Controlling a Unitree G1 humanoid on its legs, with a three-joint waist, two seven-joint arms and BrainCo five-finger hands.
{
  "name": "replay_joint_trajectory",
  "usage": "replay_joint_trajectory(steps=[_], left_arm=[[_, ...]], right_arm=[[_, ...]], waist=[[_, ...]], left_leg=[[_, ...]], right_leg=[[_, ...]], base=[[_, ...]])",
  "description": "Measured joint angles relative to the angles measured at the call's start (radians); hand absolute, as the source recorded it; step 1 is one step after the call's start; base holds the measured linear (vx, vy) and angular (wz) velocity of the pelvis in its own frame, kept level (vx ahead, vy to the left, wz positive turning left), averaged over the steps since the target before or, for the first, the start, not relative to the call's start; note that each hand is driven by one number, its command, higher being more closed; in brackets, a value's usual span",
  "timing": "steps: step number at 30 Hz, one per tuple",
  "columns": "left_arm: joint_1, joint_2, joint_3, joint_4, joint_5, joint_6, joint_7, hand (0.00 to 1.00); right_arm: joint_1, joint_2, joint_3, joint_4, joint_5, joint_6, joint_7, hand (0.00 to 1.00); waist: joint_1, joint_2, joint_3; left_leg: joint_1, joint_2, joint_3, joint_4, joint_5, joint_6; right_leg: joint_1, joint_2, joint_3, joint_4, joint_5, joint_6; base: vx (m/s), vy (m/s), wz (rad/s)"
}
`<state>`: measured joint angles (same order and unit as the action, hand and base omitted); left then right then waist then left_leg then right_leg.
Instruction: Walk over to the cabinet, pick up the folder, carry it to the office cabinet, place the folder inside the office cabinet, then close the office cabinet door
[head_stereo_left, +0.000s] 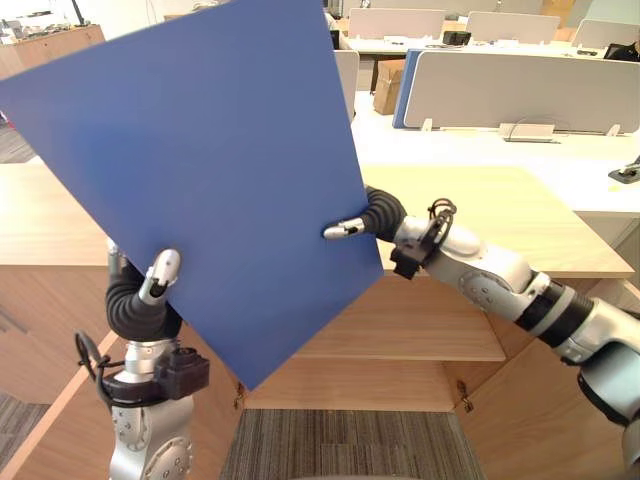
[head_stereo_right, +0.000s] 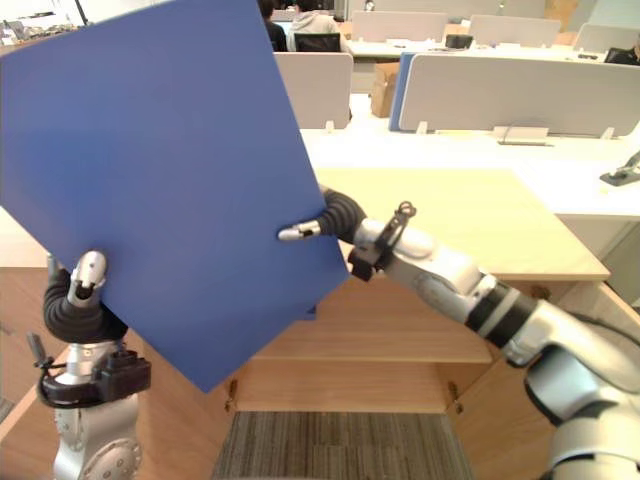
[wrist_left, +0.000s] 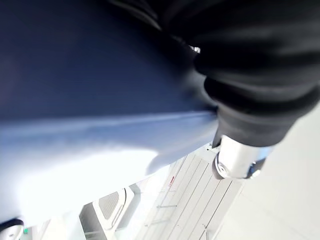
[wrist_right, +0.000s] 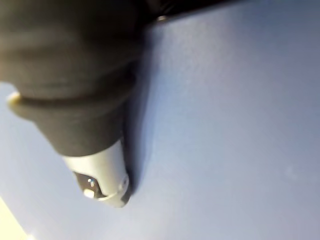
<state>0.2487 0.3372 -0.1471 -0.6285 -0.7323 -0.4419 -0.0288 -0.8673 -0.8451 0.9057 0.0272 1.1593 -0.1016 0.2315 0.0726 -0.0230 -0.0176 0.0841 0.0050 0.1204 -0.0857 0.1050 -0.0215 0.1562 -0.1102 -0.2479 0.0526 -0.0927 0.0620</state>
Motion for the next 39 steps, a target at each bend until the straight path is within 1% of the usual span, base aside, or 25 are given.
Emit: replay_joint_trajectory(steps=[2, 3, 4, 6, 7, 9, 10, 12, 13, 14, 15, 16, 19, 21, 23, 25, 27, 29, 31, 32, 33, 34, 36, 37, 39], left_arm=[[0.005, 0.0, -0.021, 0.047, -0.06, 0.003, -0.061, 0.0], [0.01, -0.002, -0.029, 0.077, -0.109, 0.018, -0.103, 0.0], [0.014, -0.003, -0.031, 0.093, -0.131, 0.024, -0.122, 0.0], [0.037, -0.028, -0.033, 0.159, -0.186, 0.066, -0.181, 0.0], [0.046, -0.037, -0.033, 0.175, -0.191, 0.079, -0.193, 0.0], [0.093, -0.068, -0.027, 0.253, -0.218, 0.133, -0.22, 0.0], [0.105, -0.073, -0.021, 0.281, -0.22, 0.147, -0.221, 0.0], [0.151, -0.09, 0.017, 0.39, -0.22, 0.186, -0.217, 0.0], [0.17, -0.113, 0.057, 0.458, -0.219, 0.207, -0.216, 0.0], [0.173, -0.118, 0.065, 0.47, -0.219, 0.211, -0.215, 0.0], [0.178, -0.137, 0.103, 0.526, -0.216, 0.222, -0.215, 0.0], [0.183, -0.151, 0.139, 0.576, -0.216, 0.235, -0.215, 0.0], [0.188, -0.166, 0.186, 0.679, -0.214, 0.268, -0.213, 0.0], [0.189, -0.178, 0.2, 0.765, -0.202, 0.299, -0.211, 0.0], [0.183, -0.18, 0.204, 0.849, -0.192, 0.32, -0.211, 0.0], [0.163, -0.186, 0.206, 0.975, -0.169, 0.337, -0.211, 0.0], [0.124, -0.209, 0.206, 1.187, -0.157, 0.359, -0.195, 0.0], [0.099, -0.223, 0.208, 1.301, -0.113, 0.369, -0.181, 0.0], [0.079, -0.237, 0.216, 1.415, -0.011, 0.377, -0.146, 0.0], [0.078, -0.244, 0.227, 1.459, 0.043, 0.378, -0.125, 0.0], [0.079, -0.243, 0.246, 1.49, 0.081, 0.375, -0.112, 0.0], [0.08, -0.243, 0.254, 1.501, 0.088, 0.373, -0.109, 0.0], [0.079, -0.233, 0.269, 1.54, 0.132, 0.366, -0.107, 0.0], [0.081, -0.227, 0.272, 1.556, 0.159, 0.361, -0.107, 0.0], [0.08, -0.214, 0.272, 1.585, 0.195, 0.358, -0.107, 0.0]], right_arm=[[0.057, -0.003, -0.032, -0.01, -0.007, 0.004, 0.005, 1.0], [0.098, -0.007, -0.056, -0.024, -0.018, 0.011, 0.006, 1.0], [0.116, -0.008, -0.067, -0.029, -0.028, 0.014, 0.006, 1.0], [0.214, -0.012, -0.147, -0.061, -0.061, 0.031, 0.015, 1.0], [0.246, -0.011, -0.18, -0.075, -0.078, 0.033, 0.018, 1.0], [0.374, 0.007, -0.312, -0.109, -0.098, 0.034, 0.035, 1.0], [0.401, 0.018, -0.344, -0.113, -0.092, 0.033, 0.046, 1.0], [0.488, 0.061, -0.465, -0.168, -0.08, 0.029, 0.07, 1.0], [0.555, 0.08, -0.564, -0.21, -0.096, 0.025, 0.075, 1.0], [0.566, 0.086, -0.584, -0.214, -0.101, 0.023, 0.074, 1.0], [0.602, 0.123, -0.672, -0.217, -0.143, 0.02, 0.071, 1.0], [0.623, 0.165, -0.749, -0.208, -0.182, 0.014, 0.054, 1.0], [0.628, 0.257, -0.881, -0.185, -0.272, -0.009, -0.005, 1.0], [0.628, 0.305, -0.963, -0.184, -0.363, -0.04, -0.078, 1.0], [0.628, 0.321, -0.969, -0.184, -0.44, -0.059, -0.124, 1.0], [0.628, 0.341, -0.967, -0.184, -0.507, -0.059, -0.148, 1.0], [0.628, 0.372, -0.964, -0.18, -0.611, -0.057, -0.183, 1.0], [0.628, 0.389, -0.963, -0.181, -0.661, -0.057, -0.203, 1.0], [0.627, 0.408, -0.961, -0.188, -0.796, -0.056, -0.236, 1.0], [0.626, 0.418, -0.957, -0.194, -0.905, -0.057, -0.245, 1.0], [0.626, 0.418, -0.939, -0.196, -1.0, -0.056, -0.244, 1.0], [0.626, 0.417, -0.923, -0.198, -1.038, -0.057, -0.241, 1.0], [0.626, 0.416, -0.844, -0.231, -1.1, -0.06, -0.236, 1.0], [0.625, 0.41, -0.798, -0.244, -1.125, -0.073, -0.214, 1.0], [0.625, 0.358, -0.663, -0.263, -1.162, -0.095, -0.171, 1.0]], waist=[[0.0, 0.0, 0.0], [0.0, -0.001, 0.0], [-0.001, -0.001, 0.0], [-0.003, -0.001, 0.0], [-0.003, -0.001, 0.0], [-0.003, -0.001, 0.0], [-0.005, -0.001, 0.0], [-0.02, 0.0, 0.001], [-0.024, 0.0, 0.001], [-0.025, 0.0, 0.001], [-0.027, 0.0, 0.001], [-0.03, 0.001, 0.001], [-0.042, 0.002, 0.0], [-0.046, 0.002, 0.0], [-0.054, 0.002, -0.002], [-0.054, 0.002, -0.002], [-0.057, 0.0, -0.003], [-0.059, -0.001, -0.004], [-0.061, -0.003, -0.006], [-0.063, -0.005, -0.007], [-0.064, -0.008, -0.009], [-0.065, -0.008, -0.01], [-0.067, -0.009, -0.014], [-0.069, -0.013, -0.019], [-0.07, -0.017, -0.028]], left_leg=[[0.0, 0.0, 0.0, 0.0, 0.002, 0.001], [-0.001, 0.0, 0.001, 0.0, 0.002, 0.001], [-0.001, 0.0, 0.001, 0.0, 0.002, 0.001], [-0.007, 0.001, 0.003, 0.0, 0.003, 0.001], [-0.012, 0.001, 0.003, 0.0, 0.004, 0.001], [-0.019, 0.001, 0.004, 0.0, 0.006, 0.001], [-0.019, 0.001, 0.004, 0.0, 0.006, 0.001], [-0.019, 0.002, 0.004, 0.0, 0.006, 0.001], [-0.019, 0.002, 0.004, 0.0, 0.006, 0.001], [-0.019, 0.002, 0.004, 0.0, 0.006, 0.001], [-0.019, 0.002, 0.004, 0.0, 0.006, 0.001], [-0.019, 0.002, 0.004, 0.0, 0.006, 0.001], [-0.019, 0.002, 0.006, -0.001, 0.006, 0.001], [-0.019, 0.002, 0.01, -0.001, 0.006, 0.001], [-0.019, 0.007, 0.014, -0.001, 0.005, 0.001], [-0.019, 0.012, 0.025, -0.001, 0.005, 0.0], [-0.019, 0.017, 0.032, -0.001, 0.004, -0.001], [-0.019, 0.018, 0.033, -0.001, 0.004, -0.001], [-0.019, 0.019, 0.035, -0.001, 0.004, -0.001], [-0.019, 0.02, 0.035, -0.001, 0.004, -0.001], [-0.019, 0.022, 0.036, -0.001, 0.005, -0.002], [-0.019, 0.023, 0.036, -0.001, 0.005, -0.002], [-0.019, 0.027, 0.036, -0.001, 0.006, -0.004], [-0.018, 0.031, 0.037, -0.002, 0.006, -0.004], [-0.016, 0.034, 0.042, -0.002, 0.005, -0.006]], right_leg=[[-0.003, -0.001, 0.001, 0.004, 0.0, 0.0], [-0.004, -0.001, 0.002, 0.005, 0.0, 0.0], [-0.005, -0.001, 0.003, 0.006, 0.0, 0.0], [-0.015, -0.001, 0.005, 0.006, 0.0, 0.0], [-0.02, -0.001, 0.006, 0.007, 0.0, 0.0], [-0.029, -0.002, 0.007, 0.01, 0.0, 0.0], [-0.029, -0.002, 0.007, 0.01, 0.0, 0.0], [-0.029, 0.0, 0.009, 0.009, 0.001, 0.0], [-0.029, 0.001, 0.01, 0.008, 0.001, 0.0], [-0.029, 0.001, 0.01, 0.008, 0.0, 0.0], [-0.029, 0.001, 0.01, 0.007, 0.0, 0.0], [-0.03, 0.0, 0.011, 0.005, 0.0, 0.0], [-0.031, 0.0, 0.013, 0.005, 0.0, 0.0], [-0.033, -0.001, 0.018, 0.004, 0.001, 0.0], [-0.033, 0.0, 0.022, 0.0, 0.002, 0.0], [-0.034, 0.005, 0.032, -0.012, 0.01, -0.001], [-0.033, 0.01, 0.038, -0.021, 0.017, -0.004], [-0.033, 0.012, 0.04, -0.023, 0.018, -0.005], [-0.033, 0.015, 0.043, -0.027, 0.021, -0.007], [-0.033, 0.018, 0.045, -0.029, 0.023, -0.009], [-0.033, 0.019, 0.046, -0.03, 0.024, -0.01], [-0.033, 0.021, 0.046, -0.03, 0.024, -0.011], [-0.033, 0.023, 0.047, -0.031, 0.025, -0.013], [-0.033, 0.023, 0.048, -0.032, 0.026, -0.013], [-0.033, 0.023, 0.053, -0.033, 0.026, -0.015]], base=[[-0.04, 0.001, -0.01], [-0.04, 0.003, -0.02], [-0.05, 0.006, -0.03], [-0.05, 0.008, -0.03], [-0.03, 0.007, -0.01], [0.0, 0.0, 0.0], [0.0, 0.0, 0.0], [0.0, 0.0, 0.0], [0.0, 0.0, 0.0], [0.0, 0.0, 0.0], [-0.04, 0.001, -0.01], [-0.04, 0.003, -0.01], [-0.04, 0.007, -0.03], [-0.03, 0.011, -0.05], [-0.02, -0.002, -0.08], [-0.02, -0.012, -0.15], [-0.02, -0.013, -0.1], [-0.02, -0.008, -0.04], [-0.02, -0.004, -0.05], [-0.03, -0.006, -0.04], [-0.03, -0.008, -0.03], [-0.03, -0.013, -0.02], [-0.02, -0.008, -0.01], [-0.03, -0.01, -0.05], [-0.03, -0.001, -0.07]])
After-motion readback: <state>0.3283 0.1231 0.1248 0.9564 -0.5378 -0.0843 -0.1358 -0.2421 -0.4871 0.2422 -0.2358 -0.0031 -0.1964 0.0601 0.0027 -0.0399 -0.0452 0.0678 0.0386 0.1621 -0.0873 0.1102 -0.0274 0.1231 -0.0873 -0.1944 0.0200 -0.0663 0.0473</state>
